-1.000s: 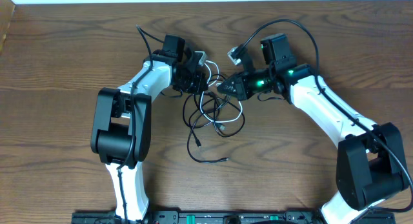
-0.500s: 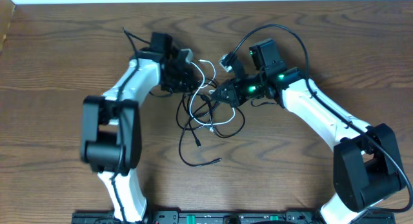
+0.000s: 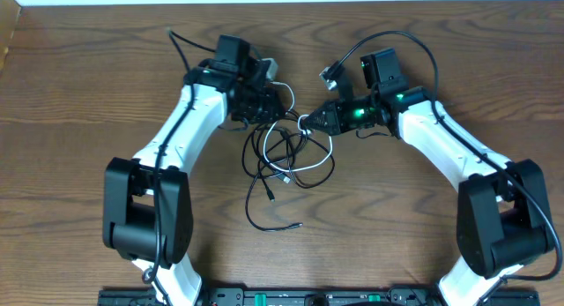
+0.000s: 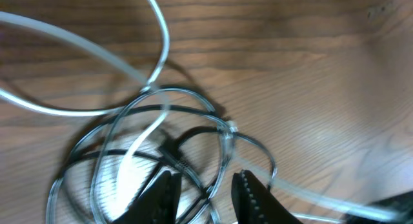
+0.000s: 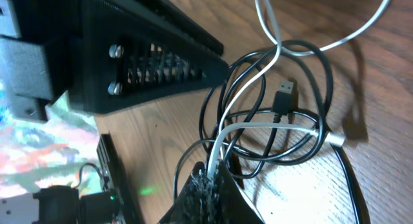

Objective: Untangle cables

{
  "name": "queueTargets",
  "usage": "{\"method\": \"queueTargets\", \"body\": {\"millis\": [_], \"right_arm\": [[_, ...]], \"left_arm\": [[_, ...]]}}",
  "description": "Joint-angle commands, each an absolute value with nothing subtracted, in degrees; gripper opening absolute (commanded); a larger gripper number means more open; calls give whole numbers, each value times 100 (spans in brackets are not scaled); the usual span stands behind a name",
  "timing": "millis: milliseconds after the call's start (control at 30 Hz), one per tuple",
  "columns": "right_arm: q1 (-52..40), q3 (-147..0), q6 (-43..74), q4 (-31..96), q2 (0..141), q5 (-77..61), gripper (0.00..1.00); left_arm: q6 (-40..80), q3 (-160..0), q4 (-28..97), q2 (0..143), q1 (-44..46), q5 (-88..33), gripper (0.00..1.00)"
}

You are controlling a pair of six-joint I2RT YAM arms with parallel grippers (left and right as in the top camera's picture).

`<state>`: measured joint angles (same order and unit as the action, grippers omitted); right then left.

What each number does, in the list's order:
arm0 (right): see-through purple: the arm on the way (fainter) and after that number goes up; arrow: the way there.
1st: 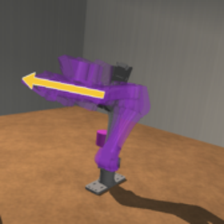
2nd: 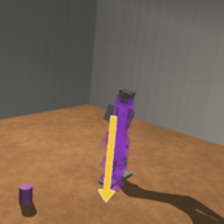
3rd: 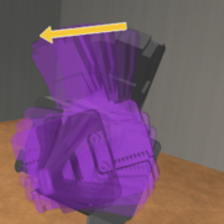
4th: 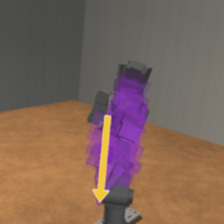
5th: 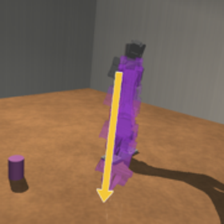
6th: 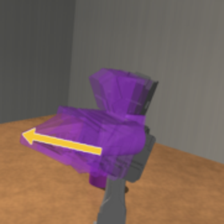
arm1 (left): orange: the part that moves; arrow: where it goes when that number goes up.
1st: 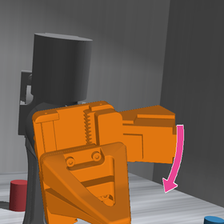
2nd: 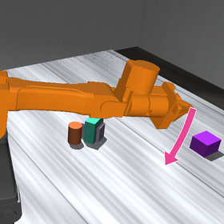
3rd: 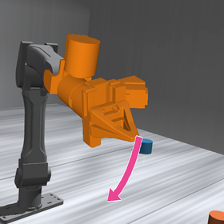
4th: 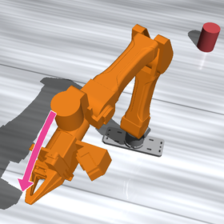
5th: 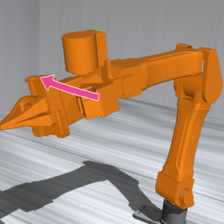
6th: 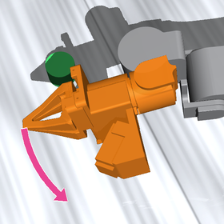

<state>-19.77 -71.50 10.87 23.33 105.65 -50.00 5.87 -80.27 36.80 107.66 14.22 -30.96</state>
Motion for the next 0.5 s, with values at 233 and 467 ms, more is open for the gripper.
{"method": "queueTargets", "body": {"millis": [233, 467], "right_arm": [[-1973, -7107, -373, 2563, 10654, -5892, 1], [-1981, -7096, -886, 2637, 10654, -6451, 1]], "left_arm": [[2220, -8079, 3332, 11491, 1638, -3242, 43], [2305, -8079, 3173, 11754, 1675, -3371, 44]]}}
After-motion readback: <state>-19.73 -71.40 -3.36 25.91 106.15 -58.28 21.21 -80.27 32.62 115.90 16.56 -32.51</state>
